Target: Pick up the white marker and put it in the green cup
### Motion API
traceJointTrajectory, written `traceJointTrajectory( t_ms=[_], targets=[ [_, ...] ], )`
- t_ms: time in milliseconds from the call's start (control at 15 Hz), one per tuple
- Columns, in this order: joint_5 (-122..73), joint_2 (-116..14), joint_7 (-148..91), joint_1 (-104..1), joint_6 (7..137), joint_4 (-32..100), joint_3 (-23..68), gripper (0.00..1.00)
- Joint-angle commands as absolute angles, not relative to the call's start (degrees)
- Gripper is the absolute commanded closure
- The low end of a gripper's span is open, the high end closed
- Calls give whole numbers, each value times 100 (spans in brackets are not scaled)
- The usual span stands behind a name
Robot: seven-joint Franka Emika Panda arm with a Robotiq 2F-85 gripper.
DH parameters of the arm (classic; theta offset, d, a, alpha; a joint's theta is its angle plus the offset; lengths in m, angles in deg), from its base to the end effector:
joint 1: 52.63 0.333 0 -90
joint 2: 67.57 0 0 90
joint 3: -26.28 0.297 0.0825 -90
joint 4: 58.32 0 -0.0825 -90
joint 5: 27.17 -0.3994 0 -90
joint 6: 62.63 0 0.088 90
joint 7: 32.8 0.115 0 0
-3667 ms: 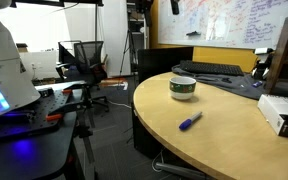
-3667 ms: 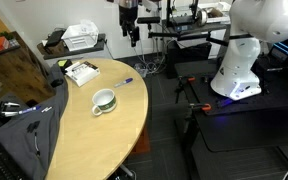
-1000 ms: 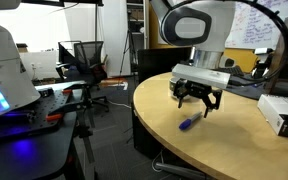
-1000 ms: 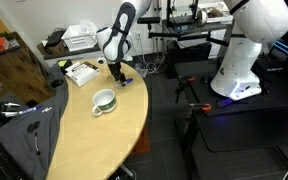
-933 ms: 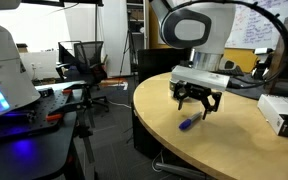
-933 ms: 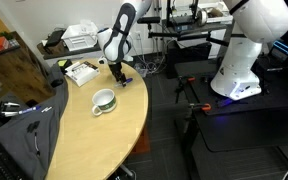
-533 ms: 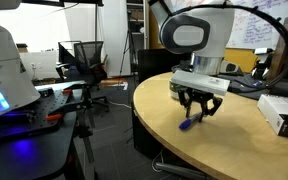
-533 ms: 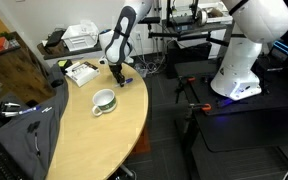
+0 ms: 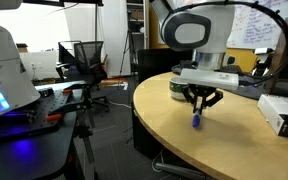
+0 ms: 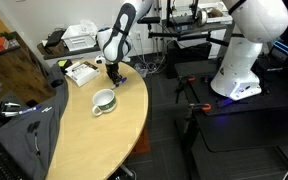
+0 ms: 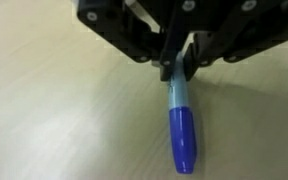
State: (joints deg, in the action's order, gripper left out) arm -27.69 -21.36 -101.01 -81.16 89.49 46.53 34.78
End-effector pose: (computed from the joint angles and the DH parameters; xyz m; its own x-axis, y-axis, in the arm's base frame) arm 0.5914 -0.2151 0.0610 0.7028 0.7026 0.1117 0.7084 -0.7055 -0.0199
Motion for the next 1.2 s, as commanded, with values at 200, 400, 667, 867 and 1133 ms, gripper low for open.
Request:
traceJointTrajectory(
  t_ms=[200,400,667,867,1133],
  targets=[
    [-3325,-2131,-12719,-9444,8794,4693,4761,95],
    [-3690,-2089,-13886,-9887,8310,4619,5165,95],
    [-4157,-2105,-15280,-10093,7441,4526,5334,95],
    [-4647,-2146,-16079,-10045,6891,4374,5251,95],
    [-5312,-2192,-16724,-9925,6017,3981,5044,95]
  ],
)
